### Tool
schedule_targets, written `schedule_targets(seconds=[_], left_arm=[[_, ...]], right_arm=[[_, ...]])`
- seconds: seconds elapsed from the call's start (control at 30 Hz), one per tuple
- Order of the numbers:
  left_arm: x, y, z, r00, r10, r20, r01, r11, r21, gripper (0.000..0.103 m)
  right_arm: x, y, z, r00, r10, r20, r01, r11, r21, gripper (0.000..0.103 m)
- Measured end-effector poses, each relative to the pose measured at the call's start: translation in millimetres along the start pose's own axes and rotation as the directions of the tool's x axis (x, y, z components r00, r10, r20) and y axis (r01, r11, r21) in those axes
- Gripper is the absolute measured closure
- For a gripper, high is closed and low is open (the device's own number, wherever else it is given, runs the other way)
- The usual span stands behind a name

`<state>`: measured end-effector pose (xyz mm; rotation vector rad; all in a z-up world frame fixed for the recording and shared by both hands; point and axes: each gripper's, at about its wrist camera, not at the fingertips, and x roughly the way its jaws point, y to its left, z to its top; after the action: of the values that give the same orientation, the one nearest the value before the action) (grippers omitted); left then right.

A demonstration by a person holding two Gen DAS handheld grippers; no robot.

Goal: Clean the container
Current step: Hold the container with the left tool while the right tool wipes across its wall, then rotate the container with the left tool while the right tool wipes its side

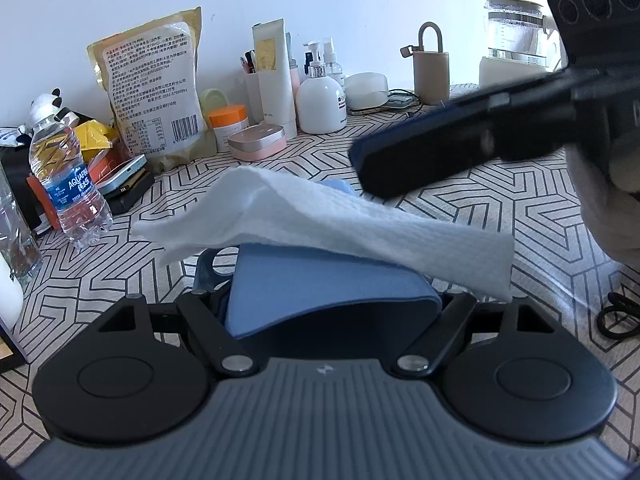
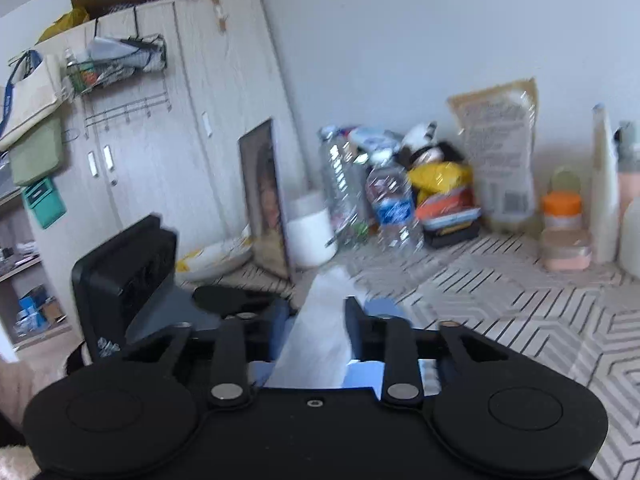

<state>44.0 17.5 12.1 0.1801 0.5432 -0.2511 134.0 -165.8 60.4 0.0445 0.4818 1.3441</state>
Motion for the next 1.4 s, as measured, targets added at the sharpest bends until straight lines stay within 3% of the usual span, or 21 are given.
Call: schedule_targets(seconds=[0.1,0.27,0.37,0.43,0.5,0.53,0.63,0.73,0.83,0.9,1.0,1.13,1.2,1.23,1.4], left_arm=[[0.0,-0.2,0.0,1.000,-0.001,0.000,0.001,1.000,-0.001,0.023],[-0.1,-0.4,-0.2,1.000,-0.003,0.001,0.003,1.000,-0.003,0.023],[-0.4,0.7,-0.5,1.000,-0.012,0.002,0.012,1.000,-0.010,0.023],[-0.6,1.4,-0.6,1.000,-0.016,0.003,0.016,1.000,-0.013,0.023],[-0.7,2.2,-0.7,1.000,-0.020,0.004,0.020,1.000,-0.018,0.023],[-0.7,2.4,-0.8,1.000,-0.020,0.004,0.020,1.000,-0.019,0.023],[-1.0,2.1,-0.7,1.000,-0.021,0.004,0.021,1.000,-0.018,0.023],[-1.2,3.0,-0.5,1.000,-0.024,0.005,0.024,1.000,-0.021,0.023],[-1.4,2.4,-0.5,1.000,-0.022,0.004,0.022,1.000,-0.018,0.023],[-1.5,2.5,-0.4,1.000,-0.022,0.005,0.022,1.000,-0.019,0.023],[-1.7,2.2,-0.3,1.000,-0.022,0.005,0.022,1.000,-0.018,0.023],[-0.8,3.9,-0.1,1.000,-0.023,0.004,0.023,1.000,-0.020,0.023],[-0.4,3.7,0.0,1.000,-0.022,0.005,0.022,1.000,-0.019,0.023],[-0.2,4.0,0.0,1.000,-0.024,0.005,0.024,1.000,-0.019,0.023],[-0.1,4.8,-0.2,0.999,-0.038,0.008,0.039,0.999,-0.026,0.023]], right_arm=[[5.4,-3.5,9.3,1.000,-0.014,0.011,0.014,0.999,-0.036,0.055],[24.6,-2.2,21.5,0.993,-0.011,-0.113,-0.005,0.991,-0.136,0.038],[41.6,-1.7,21.4,0.982,-0.042,-0.183,0.008,0.983,-0.182,0.038],[47.6,-2.4,19.3,0.980,-0.033,-0.194,0.001,0.986,-0.165,0.046],[48.7,-2.5,18.1,0.982,-0.045,-0.181,0.022,0.992,-0.126,0.084],[48.8,-1.5,17.8,0.982,-0.073,-0.174,0.053,0.992,-0.114,0.091],[39.3,13.7,16.3,0.980,-0.131,-0.149,0.107,0.981,-0.159,0.094],[18.4,26.0,21.0,0.978,-0.139,-0.156,0.111,0.978,-0.176,0.094],[-10.6,30.1,28.5,0.965,-0.196,-0.176,0.164,0.969,-0.183,0.094],[-29.2,28.6,33.6,0.940,-0.266,-0.213,0.226,0.954,-0.198,0.094],[-45.8,37.6,35.9,0.885,-0.363,-0.293,0.284,0.918,-0.278,0.094],[-45.7,47.0,38.0,0.807,-0.451,-0.381,0.305,0.871,-0.385,0.094],[-39.4,50.5,37.9,0.781,-0.459,-0.423,0.280,0.863,-0.420,0.094],[-38.4,52.3,37.4,0.783,-0.439,-0.441,0.257,0.874,-0.412,0.094],[-14.3,51.9,43.6,0.870,-0.194,-0.454,0.086,0.965,-0.248,0.093]])
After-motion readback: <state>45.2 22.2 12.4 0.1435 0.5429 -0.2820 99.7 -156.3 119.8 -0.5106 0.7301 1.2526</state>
